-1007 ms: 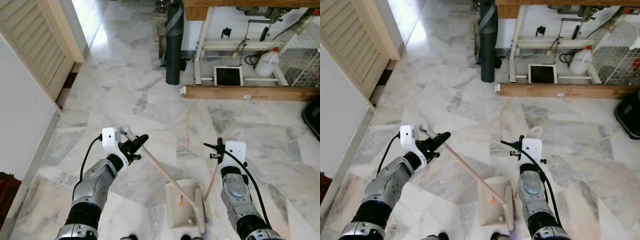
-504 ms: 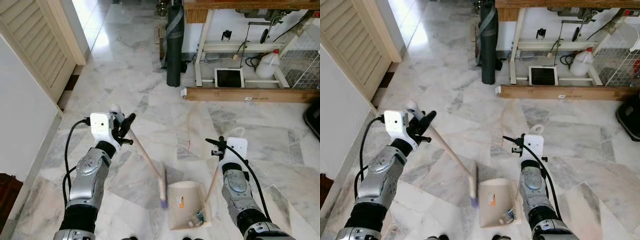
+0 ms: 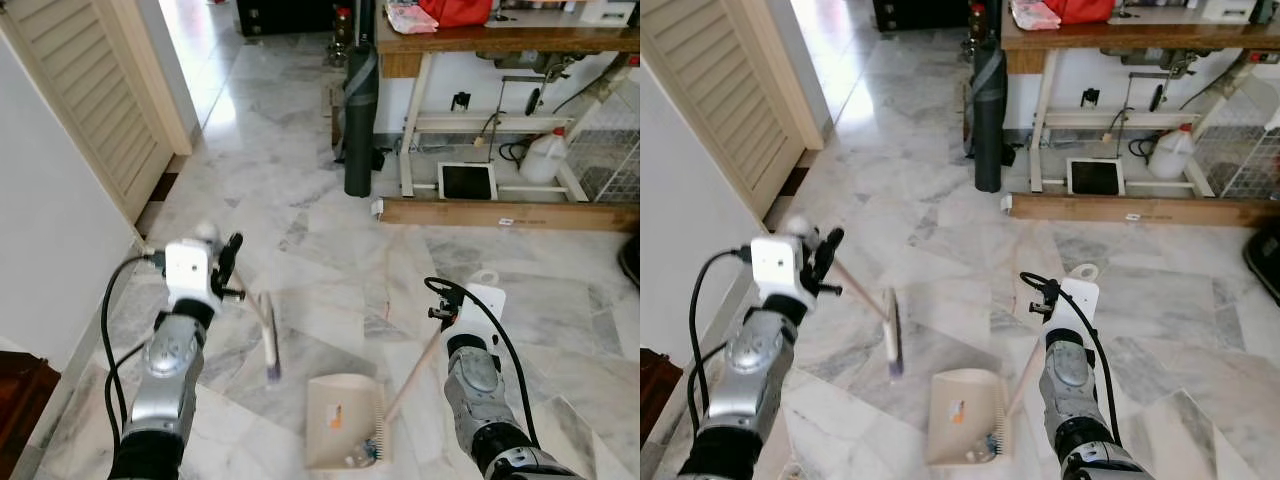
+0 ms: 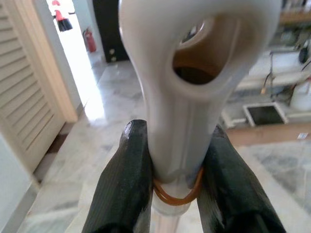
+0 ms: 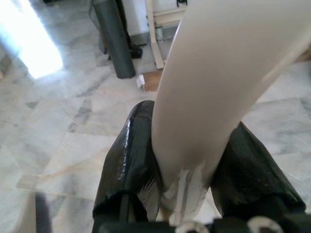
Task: Sweep floor
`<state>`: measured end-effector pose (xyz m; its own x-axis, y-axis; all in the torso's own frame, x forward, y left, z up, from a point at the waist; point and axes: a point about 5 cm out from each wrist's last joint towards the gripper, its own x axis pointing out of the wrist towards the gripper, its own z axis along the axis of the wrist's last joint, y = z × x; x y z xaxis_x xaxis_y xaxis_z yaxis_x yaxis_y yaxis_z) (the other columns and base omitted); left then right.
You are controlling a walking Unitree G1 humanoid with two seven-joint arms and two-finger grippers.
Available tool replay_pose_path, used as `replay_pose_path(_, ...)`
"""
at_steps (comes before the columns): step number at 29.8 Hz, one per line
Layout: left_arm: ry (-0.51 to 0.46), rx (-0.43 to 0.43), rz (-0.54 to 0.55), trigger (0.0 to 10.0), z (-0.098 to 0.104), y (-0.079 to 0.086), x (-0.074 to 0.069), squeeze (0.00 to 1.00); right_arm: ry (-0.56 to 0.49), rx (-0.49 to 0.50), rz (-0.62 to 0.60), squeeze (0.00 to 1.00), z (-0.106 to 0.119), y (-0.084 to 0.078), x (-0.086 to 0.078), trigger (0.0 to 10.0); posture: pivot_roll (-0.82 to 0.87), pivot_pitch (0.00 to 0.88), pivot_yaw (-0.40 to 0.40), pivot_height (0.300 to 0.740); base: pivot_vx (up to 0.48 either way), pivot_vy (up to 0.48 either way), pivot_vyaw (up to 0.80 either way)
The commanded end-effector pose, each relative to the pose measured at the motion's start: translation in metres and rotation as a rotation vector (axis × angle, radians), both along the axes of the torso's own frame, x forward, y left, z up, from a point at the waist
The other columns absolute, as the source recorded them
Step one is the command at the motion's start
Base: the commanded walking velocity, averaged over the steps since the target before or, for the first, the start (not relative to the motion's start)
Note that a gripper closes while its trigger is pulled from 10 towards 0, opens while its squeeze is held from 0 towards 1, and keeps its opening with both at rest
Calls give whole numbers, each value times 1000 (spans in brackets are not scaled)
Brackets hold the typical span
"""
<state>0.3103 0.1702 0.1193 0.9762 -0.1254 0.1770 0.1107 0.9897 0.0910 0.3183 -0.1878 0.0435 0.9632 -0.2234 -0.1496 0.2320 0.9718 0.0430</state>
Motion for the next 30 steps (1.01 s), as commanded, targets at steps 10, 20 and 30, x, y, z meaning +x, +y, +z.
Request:
replay_pose_path(10, -34, 45, 6, 10000, -10, -5, -8, 0, -139, -15, 58, 0, 18, 4, 2, 10000, 50, 0, 15, 740, 0, 0, 0)
replay_pose_path(20, -44, 36, 3, 10000, -16, -14, -11, 0, -194, 8, 99, 0, 22, 14, -8, 10000, 39, 0, 6, 740, 0, 0, 0)
replay_pose_path(30, -42, 36, 18, 10000, -19, -12, -12, 0, -205, 18, 86, 0, 24, 13, -13, 10000, 38, 0, 5, 740, 0, 0, 0)
